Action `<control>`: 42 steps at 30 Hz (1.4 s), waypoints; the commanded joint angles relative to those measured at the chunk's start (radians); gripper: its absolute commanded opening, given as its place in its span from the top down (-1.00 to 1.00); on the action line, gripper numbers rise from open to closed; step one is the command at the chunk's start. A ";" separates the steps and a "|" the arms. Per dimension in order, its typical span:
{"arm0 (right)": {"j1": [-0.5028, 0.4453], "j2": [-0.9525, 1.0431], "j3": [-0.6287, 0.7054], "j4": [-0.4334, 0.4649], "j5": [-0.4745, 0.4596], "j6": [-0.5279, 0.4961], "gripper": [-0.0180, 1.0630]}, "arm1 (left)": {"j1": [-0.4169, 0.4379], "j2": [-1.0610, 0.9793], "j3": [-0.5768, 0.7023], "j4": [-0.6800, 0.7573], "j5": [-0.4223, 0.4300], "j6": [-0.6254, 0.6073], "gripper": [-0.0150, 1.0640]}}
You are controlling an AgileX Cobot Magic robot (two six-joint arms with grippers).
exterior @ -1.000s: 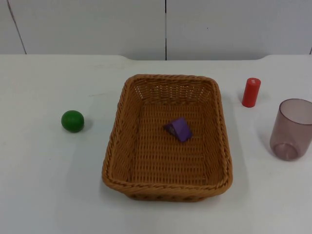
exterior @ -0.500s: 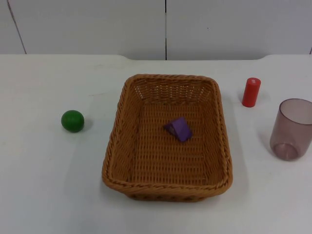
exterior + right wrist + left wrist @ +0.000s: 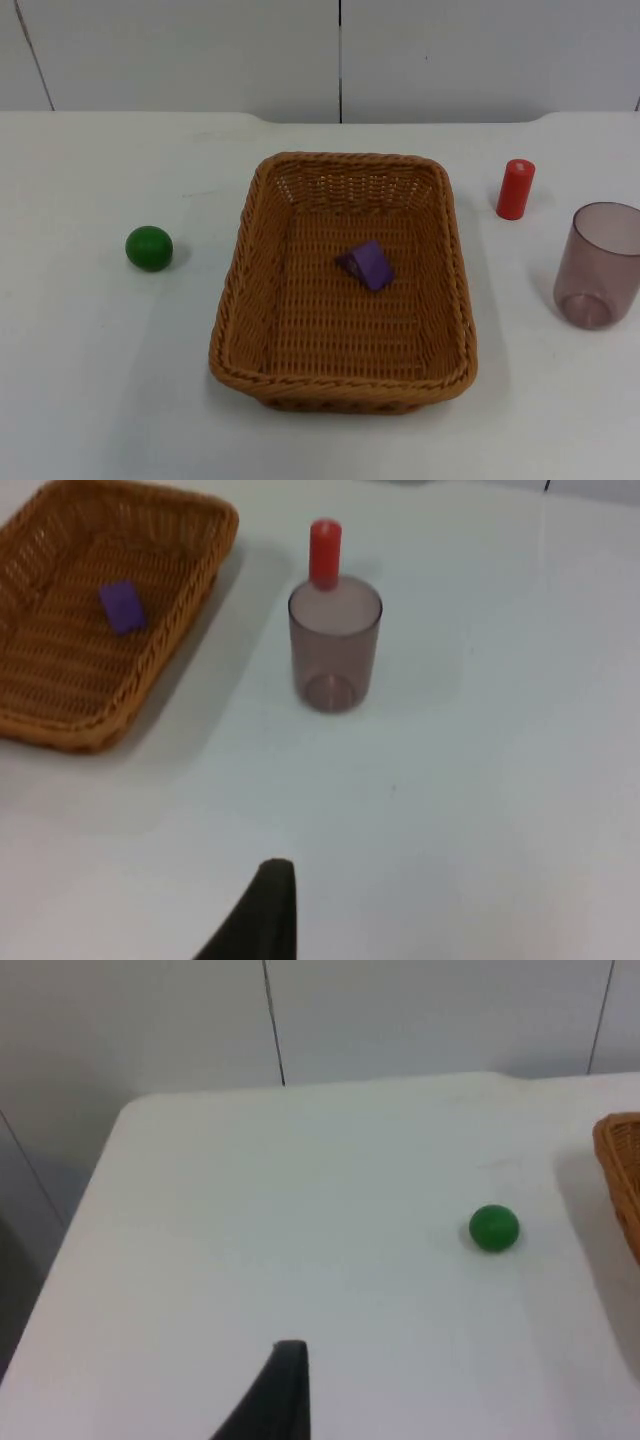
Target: Pick up the basket with the left hand and place the triangular block into the basket with the right hand.
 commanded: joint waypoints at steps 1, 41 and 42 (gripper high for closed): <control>-0.002 -0.002 0.009 -0.007 -0.022 0.000 -0.84 | 0.003 -0.002 0.027 0.005 -0.006 -0.011 -0.97; -0.002 -0.002 0.046 -0.016 -0.116 0.055 -0.84 | 0.003 -0.002 0.105 -0.015 0.006 -0.007 -0.97; -0.002 -0.002 0.046 -0.016 -0.116 0.033 -0.84 | 0.003 -0.002 0.105 -0.015 0.006 -0.007 -0.97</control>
